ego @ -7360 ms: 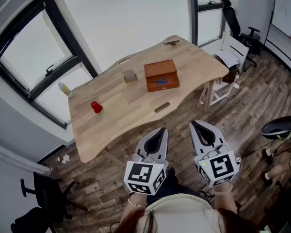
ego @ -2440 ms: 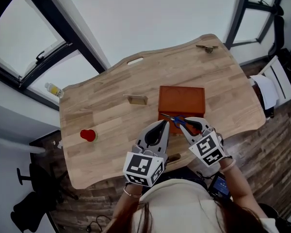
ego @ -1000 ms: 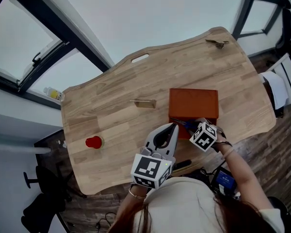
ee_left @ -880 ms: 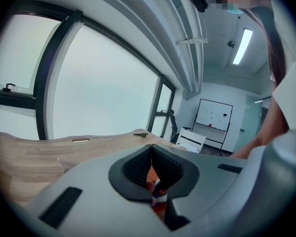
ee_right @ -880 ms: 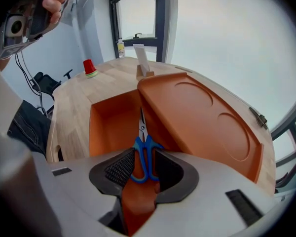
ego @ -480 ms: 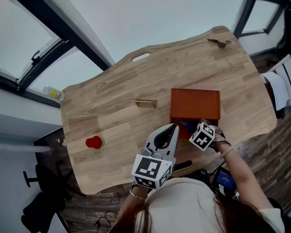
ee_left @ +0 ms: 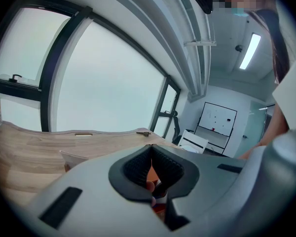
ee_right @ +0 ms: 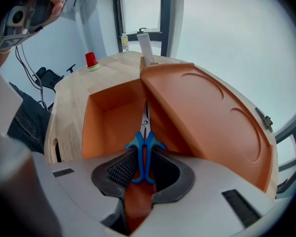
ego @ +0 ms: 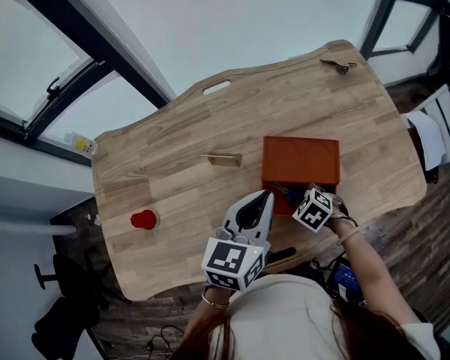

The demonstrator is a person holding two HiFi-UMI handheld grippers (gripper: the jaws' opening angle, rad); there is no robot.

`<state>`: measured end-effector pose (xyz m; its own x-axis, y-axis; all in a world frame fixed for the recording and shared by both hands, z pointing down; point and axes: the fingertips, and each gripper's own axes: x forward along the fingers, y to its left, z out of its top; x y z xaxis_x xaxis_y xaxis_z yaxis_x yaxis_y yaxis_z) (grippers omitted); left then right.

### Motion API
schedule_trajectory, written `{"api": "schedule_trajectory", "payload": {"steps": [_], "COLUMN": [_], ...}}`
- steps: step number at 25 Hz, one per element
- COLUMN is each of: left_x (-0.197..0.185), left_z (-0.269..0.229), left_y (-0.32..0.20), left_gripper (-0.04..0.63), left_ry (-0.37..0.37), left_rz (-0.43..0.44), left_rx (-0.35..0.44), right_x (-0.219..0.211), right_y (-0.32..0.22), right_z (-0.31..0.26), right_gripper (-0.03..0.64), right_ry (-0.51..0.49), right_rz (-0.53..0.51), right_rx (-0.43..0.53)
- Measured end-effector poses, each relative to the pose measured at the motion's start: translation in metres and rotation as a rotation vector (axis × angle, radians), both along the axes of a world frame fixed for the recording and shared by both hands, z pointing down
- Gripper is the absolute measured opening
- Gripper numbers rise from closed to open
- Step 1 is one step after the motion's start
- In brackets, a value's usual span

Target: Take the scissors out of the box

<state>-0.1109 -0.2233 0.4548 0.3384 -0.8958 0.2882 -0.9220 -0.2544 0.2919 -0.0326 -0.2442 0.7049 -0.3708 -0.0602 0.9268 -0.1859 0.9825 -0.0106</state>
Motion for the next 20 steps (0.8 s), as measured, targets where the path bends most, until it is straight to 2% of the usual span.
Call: {"api": "schedule_trajectory", "payload": {"steps": [20], "left_x": [0.000], "left_z": [-0.001], "left_y": [0.011], "left_gripper": [0.020], "left_ry": [-0.010], "left_rz": [-0.008], "left_rx": [0.003], "right_x": [0.010], "right_y": [0.007], "right_z": [-0.024], "right_gripper": [0.110], "right_ry": [-0.017], "right_rz": [-0.015], "right_rx": [0.082]}}
